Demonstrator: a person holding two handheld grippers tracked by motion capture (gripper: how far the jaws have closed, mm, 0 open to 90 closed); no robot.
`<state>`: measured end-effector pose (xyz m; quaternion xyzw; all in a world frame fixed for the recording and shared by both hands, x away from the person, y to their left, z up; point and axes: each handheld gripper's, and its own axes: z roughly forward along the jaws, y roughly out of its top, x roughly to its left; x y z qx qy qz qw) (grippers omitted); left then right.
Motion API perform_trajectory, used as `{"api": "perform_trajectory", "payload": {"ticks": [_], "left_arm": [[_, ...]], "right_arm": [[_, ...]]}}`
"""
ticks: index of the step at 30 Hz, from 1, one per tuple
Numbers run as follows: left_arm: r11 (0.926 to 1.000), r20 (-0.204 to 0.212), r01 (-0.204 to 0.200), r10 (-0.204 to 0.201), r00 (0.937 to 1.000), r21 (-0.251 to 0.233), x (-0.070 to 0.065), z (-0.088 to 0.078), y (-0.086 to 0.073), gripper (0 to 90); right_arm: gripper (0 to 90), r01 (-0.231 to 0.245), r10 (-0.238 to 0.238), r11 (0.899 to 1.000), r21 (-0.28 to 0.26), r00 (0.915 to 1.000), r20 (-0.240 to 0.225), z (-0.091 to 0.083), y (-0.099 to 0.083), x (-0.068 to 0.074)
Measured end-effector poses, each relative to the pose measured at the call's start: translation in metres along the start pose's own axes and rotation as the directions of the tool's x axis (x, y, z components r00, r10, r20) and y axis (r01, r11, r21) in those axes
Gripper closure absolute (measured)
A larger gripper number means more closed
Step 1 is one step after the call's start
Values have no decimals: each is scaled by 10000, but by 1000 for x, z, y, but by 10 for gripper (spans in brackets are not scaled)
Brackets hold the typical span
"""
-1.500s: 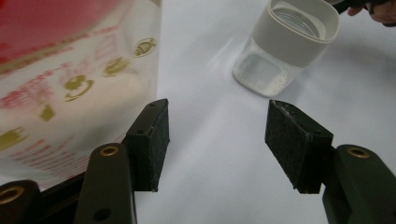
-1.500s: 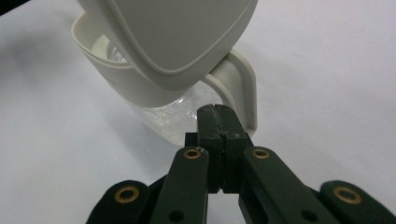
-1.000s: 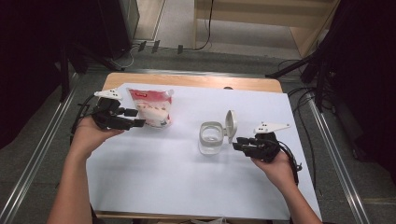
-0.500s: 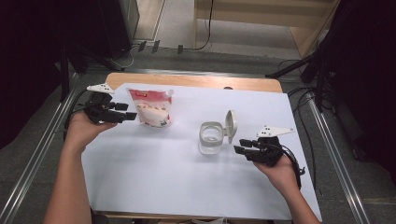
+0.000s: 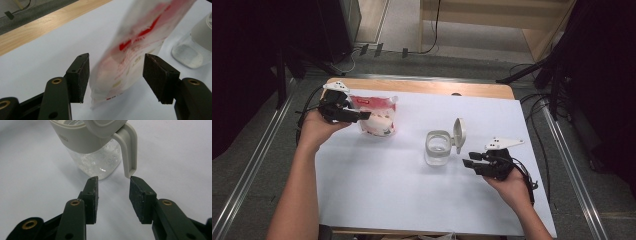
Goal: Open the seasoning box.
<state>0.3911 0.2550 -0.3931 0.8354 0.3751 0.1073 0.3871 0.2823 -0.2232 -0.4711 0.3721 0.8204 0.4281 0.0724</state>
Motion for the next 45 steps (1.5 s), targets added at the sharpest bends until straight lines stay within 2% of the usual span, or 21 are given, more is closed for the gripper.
{"api": "perform_trajectory", "payload": {"ticks": [4,5,10,15,17,19,22,25,29,31,33,34,37,40,42,45], "left_arm": [[10000,124,-68,68,9999,-10,-2,4,2,455],[9996,-19,-295,295,9996,49,-5,5,2,455],[9992,-124,-412,412,9991,14,-9,4,4,488],[9986,137,-520,518,9986,131,-14,2,6,564],[9986,209,-492,488,9986,176,-14,1,6,613],[9993,378,-224,213,9991,294,-17,0,6,661],[9994,469,-122,106,9988,335,-19,0,6,688],[9989,461,-292,275,9986,356,-21,-1,7,697],[9992,329,-272,263,9991,289,-23,-3,9,690],[9998,443,-207,204,9988,68,-24,-5,11,708],[9998,591,-176,170,9981,86,-24,-5,11,739],[9996,631,-165,150,9979,242,-24,-7,12,759],[9995,617,168,-185,9979,276,-25,-8,12,822],[9993,911,211,-239,9956,314,-24,-7,12,889],[9985,904,418,-448,9949,347,-25,-7,12,900],[9979,1030,503,-542,9932,404,-26,-6,14,900]], "right_arm": [[597,-2,2,10000,20,10000,19,0,0,0],[596,0,0,10000,-15,10000,28,0,0,0],[594,9,-9,10000,-64,10000,-9,0,1,0],[590,84,-84,9999,-129,10000,-36,0,2,1],[590,103,-103,9998,-158,9999,-33,1,3,2],[588,125,-125,9998,-131,9999,-44,1,3,2],[588,144,-145,9998,-158,9999,-71,2,4,2],[587,163,-164,9998,-96,9998,-87,4,4,3],[587,221,-222,9997,-64,9996,-149,6,5,4],[585,300,-300,9995,-33,9993,-204,7,5,6],[584,327,-328,9994,-55,9992,-210,7,5,7],[585,365,-366,9993,-75,9991,-215,7,5,7],[584,315,-318,9994,-125,9992,-246,7,6,8],[566,302,-308,9993,-202,9989,-345,7,6,9],[559,377,-386,9990,-254,9986,-363,6,7,11],[554,458,-478,9980,-439,9978,-452,3,8,16]]}}
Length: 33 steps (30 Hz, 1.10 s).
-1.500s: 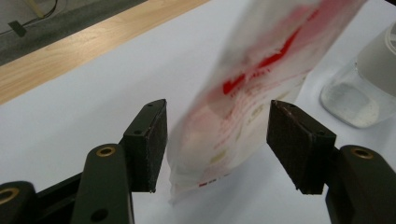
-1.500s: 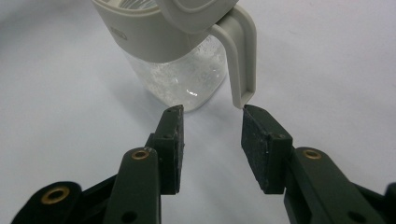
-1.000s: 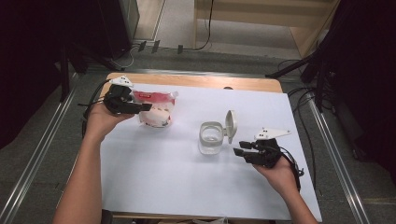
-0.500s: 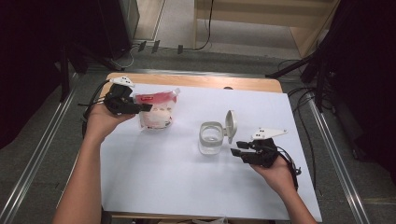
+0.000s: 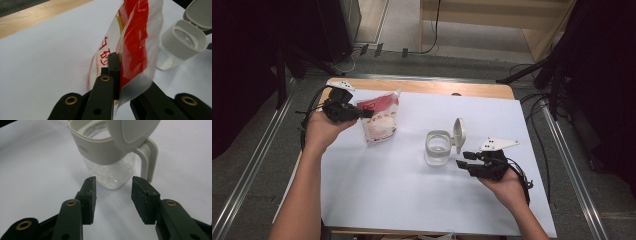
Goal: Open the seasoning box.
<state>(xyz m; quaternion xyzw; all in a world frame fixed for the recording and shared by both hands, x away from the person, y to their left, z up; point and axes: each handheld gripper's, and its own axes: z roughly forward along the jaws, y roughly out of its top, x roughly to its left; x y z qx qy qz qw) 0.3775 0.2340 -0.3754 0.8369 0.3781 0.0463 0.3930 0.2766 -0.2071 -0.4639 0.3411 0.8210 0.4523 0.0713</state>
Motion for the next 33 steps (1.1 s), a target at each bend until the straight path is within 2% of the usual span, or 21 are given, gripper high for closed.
{"api": "perform_trajectory", "payload": {"ticks": [6,8,10,13,16,18,20,27,28,29,31,33], "left_arm": [[9999,-31,-39,38,10000,-156,-10,-4,8,900],[9989,262,148,-136,9996,-449,-15,-14,10,900],[9984,462,225,-201,9987,-522,-18,-20,13,900],[9986,318,96,-80,9995,-515,-28,-28,19,900],[9984,376,-29,51,9993,-562,-39,-37,25,900],[9984,403,-88,110,9991,-550,-41,-40,26,900],[9980,422,-287,311,9986,-568,-52,-48,31,900],[9979,817,-369,412,9958,-529,-64,-49,34,900],[9975,1296,-395,469,9905,-588,-65,-49,34,900],[9975,1296,-395,469,9905,-588,-65,-49,34,900],[9974,1636,-312,414,9857,-643,-66,-50,34,900],[9975,1596,-364,457,9861,-611,-67,-51,34,900]], "right_arm": [[573,84,-85,10000,-7,9996,-269,-3,5,10],[572,177,-178,9998,-49,9991,-376,-3,7,15],[572,361,-364,9993,-82,9983,-457,-3,9,22],[575,596,-596,9982,-15,9962,-635,-3,10,31],[579,737,-747,9972,-157,9940,-800,-6,15,40],[576,828,-844,9963,-220,9929,-840,-7,19,46],[567,869,-893,9958,-303,9918,-912,-7,23,52],[558,983,-990,9951,-123,9903,-977,9,30,64],[547,902,-907,9959,-92,9903,-1054,16,33,70],[551,892,-896,9960,-87,9897,-1118,19,34,72],[556,917,-917,9958,-55,9894,-1124,26,37,76],[555,963,-962,9953,-46,9888,-1143,31,39,78]]}}
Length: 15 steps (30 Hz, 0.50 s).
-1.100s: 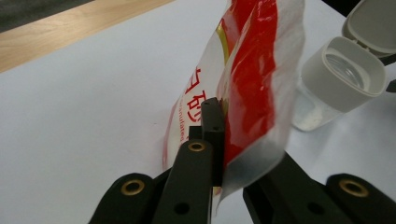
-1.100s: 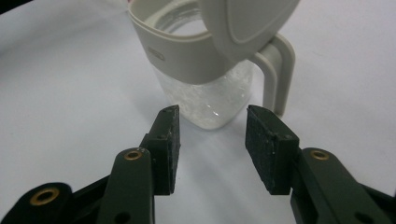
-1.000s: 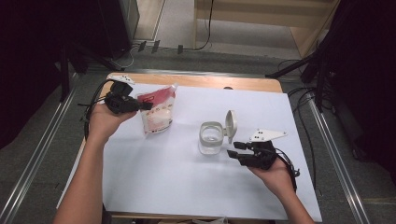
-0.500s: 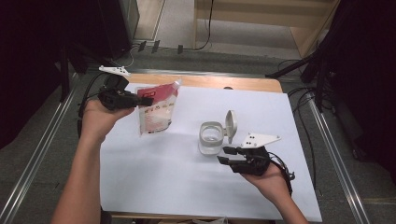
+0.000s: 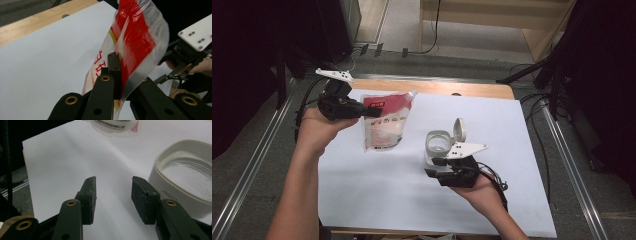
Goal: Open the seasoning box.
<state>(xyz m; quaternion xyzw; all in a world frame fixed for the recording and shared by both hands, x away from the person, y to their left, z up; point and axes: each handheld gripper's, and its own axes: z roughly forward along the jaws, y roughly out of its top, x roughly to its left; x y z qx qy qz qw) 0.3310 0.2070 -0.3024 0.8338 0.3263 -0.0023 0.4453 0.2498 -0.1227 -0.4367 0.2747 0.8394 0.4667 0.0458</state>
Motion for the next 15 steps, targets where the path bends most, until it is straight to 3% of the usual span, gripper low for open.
{"api": "perform_trajectory", "payload": {"ticks": [10,12,15], "left_arm": [[9986,195,-193,183,9996,499,-11,4,1,900],[9971,115,-283,276,9996,703,-13,7,1,900],[9971,321,-327,305,9990,684,-15,6,1,900]], "right_arm": [[539,-246,248,9996,115,9995,-191,57,13,7],[538,-175,177,9998,98,9996,-213,68,16,9],[531,-57,58,9999,142,9999,-83,81,18,11]]}}
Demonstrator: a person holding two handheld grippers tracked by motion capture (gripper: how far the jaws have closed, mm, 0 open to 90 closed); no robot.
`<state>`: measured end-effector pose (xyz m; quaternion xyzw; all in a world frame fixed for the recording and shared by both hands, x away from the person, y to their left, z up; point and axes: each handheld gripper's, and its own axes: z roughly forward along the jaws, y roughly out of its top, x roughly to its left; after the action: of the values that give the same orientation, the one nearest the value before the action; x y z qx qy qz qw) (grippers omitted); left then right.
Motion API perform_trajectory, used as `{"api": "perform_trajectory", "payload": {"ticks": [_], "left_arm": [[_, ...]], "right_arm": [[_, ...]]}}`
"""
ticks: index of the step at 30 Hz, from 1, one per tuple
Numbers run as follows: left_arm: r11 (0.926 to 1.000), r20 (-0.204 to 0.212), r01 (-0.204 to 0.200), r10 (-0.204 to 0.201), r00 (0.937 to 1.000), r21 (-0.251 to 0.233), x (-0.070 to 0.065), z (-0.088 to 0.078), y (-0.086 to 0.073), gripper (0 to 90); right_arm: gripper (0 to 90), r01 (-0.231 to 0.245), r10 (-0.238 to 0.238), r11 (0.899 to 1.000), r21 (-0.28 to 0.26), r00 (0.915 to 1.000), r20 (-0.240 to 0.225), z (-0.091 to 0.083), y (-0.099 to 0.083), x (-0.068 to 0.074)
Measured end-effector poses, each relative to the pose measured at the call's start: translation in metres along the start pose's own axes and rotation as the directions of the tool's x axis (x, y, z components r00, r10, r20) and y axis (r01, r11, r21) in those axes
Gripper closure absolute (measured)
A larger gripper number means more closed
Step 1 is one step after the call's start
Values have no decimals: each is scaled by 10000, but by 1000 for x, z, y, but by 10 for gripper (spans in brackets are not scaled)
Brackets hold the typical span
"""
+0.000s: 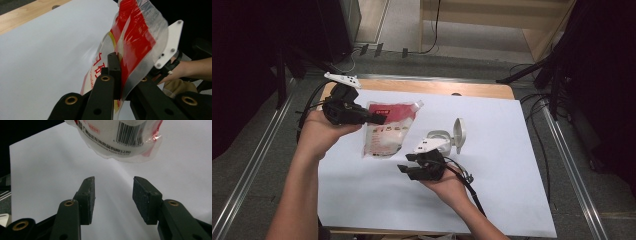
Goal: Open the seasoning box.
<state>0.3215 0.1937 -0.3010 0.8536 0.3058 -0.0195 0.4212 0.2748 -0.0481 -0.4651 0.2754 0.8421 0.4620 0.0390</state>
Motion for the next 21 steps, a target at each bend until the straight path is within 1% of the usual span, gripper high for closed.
{"api": "perform_trajectory", "payload": {"ticks": [2,3,5,6,9,10,13,14,16,17,18,19,21], "left_arm": [[10000,78,-27,28,10000,-36,-1,-1,0,900],[10000,123,20,-20,9999,-23,-1,-2,0,900],[10000,292,76,-76,9995,-20,-2,-3,0,900],[10000,292,76,-76,9995,-20,-2,-3,0,900],[10000,370,17,-20,9993,93,-4,-1,1,900],[9999,438,36,-43,9990,145,-4,0,1,900],[9997,692,205,-212,9974,110,-5,3,1,900],[9996,686,238,-247,9973,134,-5,3,1,900],[9995,766,282,-292,9966,133,-5,4,2,900],[9993,792,314,-328,9963,191,-6,6,2,900],[9991,897,347,-366,9953,225,-6,7,2,900],[9991,862,354,-372,9956,228,-6,8,2,900],[9981,998,525,-555,9935,320,-6,8,2,900]], "right_arm": [[531,-57,57,10000,32,10000,65,5,1,0],[531,-187,187,9998,48,9998,40,8,1,1],[532,-274,274,9996,0,9995,172,13,1,1],[533,-286,287,9996,-39,9995,156,15,1,0],[532,-296,301,9995,-135,9990,336,20,-1,-2],[535,-437,441,9989,-138,9986,305,21,-2,-2],[545,-566,582,9979,-317,9970,509,27,-4,-4],[546,-620,640,9974,-354,9963,579,28,-5,-4],[552,-585,611,9974,-425,9961,631,30,-6,-4],[552,-693,731,9962,-529,9947,726,34,-8,-4],[552,-643,688,9963,-563,9942,822,36,-9,-4],[552,-619,668,9965,-563,9938,885,38,-10,-4],[553,-627,679,9964,-576,9934,923,41,-13,-4]]}}
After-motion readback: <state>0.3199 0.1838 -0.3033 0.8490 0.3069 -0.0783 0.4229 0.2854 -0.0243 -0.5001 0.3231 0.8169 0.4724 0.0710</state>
